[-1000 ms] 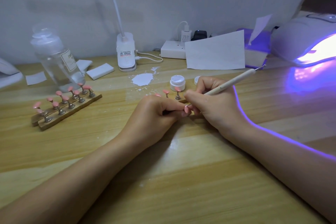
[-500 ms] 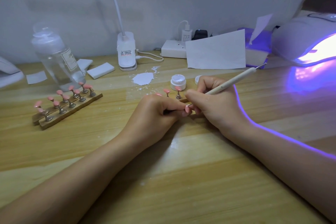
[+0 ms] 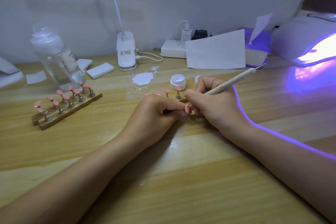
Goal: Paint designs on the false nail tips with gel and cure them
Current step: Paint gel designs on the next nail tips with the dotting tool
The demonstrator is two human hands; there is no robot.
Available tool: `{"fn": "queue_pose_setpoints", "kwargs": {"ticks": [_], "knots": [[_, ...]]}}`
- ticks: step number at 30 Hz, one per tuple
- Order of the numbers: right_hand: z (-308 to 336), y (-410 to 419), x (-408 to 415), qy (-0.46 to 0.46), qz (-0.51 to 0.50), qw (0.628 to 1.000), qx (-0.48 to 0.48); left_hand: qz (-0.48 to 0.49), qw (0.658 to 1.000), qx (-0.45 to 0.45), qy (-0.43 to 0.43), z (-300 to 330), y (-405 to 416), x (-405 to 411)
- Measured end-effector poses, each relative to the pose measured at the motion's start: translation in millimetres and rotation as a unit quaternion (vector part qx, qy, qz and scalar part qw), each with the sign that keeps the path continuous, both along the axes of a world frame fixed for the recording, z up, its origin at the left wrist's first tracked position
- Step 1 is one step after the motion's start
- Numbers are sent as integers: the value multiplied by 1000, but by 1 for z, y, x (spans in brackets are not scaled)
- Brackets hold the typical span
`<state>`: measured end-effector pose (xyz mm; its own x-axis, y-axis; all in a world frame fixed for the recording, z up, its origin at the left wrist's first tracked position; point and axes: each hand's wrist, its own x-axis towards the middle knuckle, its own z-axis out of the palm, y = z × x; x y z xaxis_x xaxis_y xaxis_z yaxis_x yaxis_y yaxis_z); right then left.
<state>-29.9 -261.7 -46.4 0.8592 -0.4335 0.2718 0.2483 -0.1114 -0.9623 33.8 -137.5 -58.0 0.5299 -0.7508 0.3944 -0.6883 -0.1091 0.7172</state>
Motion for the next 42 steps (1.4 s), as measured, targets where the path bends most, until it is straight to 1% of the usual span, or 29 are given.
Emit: {"fn": "queue_pose_setpoints", "kwargs": {"ticks": [8,14,22,38,42], "knots": [[0,0,0,-1,-6,1000,0,5,1000,5,-6,1,0,-1],[2,0,-1,-14,4,999,37,10,1000,3,-7,1,0,-1],[0,0,0,-5,-15,999,-28,8,1000,2,-8,2,0,-1],[-1,-1,0,2,-14,1000,-24,12,1000,0,-5,2,0,-2],[-1,-1,0,4,-20,999,-36,11,1000,0,-5,2,0,-2]]}}
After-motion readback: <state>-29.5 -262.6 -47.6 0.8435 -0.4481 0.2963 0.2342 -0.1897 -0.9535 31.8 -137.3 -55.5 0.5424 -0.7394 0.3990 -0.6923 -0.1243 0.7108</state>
